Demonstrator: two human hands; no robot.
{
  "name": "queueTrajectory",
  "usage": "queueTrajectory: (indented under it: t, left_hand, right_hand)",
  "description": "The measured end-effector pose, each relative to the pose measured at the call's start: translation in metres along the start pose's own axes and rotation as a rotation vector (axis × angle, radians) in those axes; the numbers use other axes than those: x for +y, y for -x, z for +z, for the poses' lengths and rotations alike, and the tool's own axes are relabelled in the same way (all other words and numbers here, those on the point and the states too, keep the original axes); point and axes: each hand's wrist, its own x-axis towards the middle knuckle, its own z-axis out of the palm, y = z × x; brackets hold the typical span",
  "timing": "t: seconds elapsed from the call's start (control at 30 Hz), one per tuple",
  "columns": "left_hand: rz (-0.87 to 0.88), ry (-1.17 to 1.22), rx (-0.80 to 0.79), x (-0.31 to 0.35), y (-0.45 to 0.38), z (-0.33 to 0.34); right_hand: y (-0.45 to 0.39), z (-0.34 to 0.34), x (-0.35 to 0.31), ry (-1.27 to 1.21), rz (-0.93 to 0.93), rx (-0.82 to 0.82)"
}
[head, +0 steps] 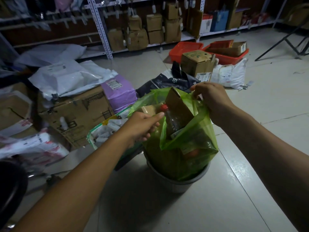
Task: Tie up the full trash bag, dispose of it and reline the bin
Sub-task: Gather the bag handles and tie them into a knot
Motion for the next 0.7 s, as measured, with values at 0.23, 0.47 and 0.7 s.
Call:
queueTrajectory:
  t: [0.23, 0.47, 0.7]
  left_hand:
    - [0.13, -0.234, 0.087, 0.008, -0.009, 0.025]
    - [0.136, 0.197, 0.099, 0.01, -0.006, 0.02]
    - [0.066, 0.517, 0.095, 0.023, -0.004, 0.018]
  right_hand:
    - [0.009, 0.002, -0.002, -0.006, 0.031, -0.128]
    - [0.015, 0.007, -0.004, 0.042, -0.003, -0.226]
    - [0.026, 0.021, 0.001, 0.23, -0.065, -0.356]
